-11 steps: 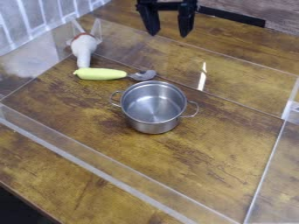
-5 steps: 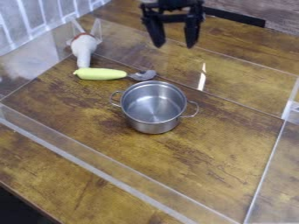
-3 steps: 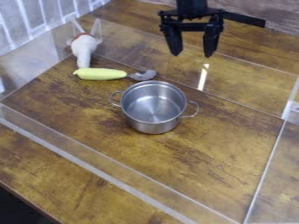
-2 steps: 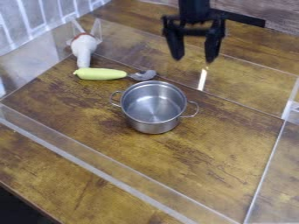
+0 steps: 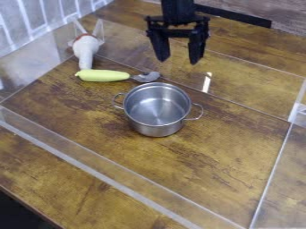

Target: Remove the mushroom from the silver pot and put it on the table

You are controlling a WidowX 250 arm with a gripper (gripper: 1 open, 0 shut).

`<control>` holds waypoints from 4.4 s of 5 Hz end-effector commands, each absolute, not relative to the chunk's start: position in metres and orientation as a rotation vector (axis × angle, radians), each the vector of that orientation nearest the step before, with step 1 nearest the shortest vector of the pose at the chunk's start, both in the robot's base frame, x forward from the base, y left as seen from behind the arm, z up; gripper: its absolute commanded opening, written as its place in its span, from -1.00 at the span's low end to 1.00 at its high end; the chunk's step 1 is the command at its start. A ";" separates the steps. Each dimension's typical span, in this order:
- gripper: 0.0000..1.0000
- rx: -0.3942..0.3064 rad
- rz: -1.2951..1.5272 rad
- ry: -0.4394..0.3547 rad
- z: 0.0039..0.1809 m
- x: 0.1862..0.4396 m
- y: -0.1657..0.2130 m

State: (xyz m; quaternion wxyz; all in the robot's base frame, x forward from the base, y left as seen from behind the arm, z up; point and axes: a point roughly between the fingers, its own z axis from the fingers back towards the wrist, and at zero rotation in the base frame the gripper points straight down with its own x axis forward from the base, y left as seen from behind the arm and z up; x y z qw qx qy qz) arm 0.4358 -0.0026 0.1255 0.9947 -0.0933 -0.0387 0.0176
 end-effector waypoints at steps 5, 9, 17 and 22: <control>1.00 -0.205 -0.025 -0.157 0.160 0.445 -0.012; 1.00 -0.193 -0.053 -0.088 0.164 0.447 0.010; 1.00 -0.206 -0.076 0.003 0.158 0.439 -0.013; 1.00 -0.189 -0.036 0.039 0.153 0.449 0.002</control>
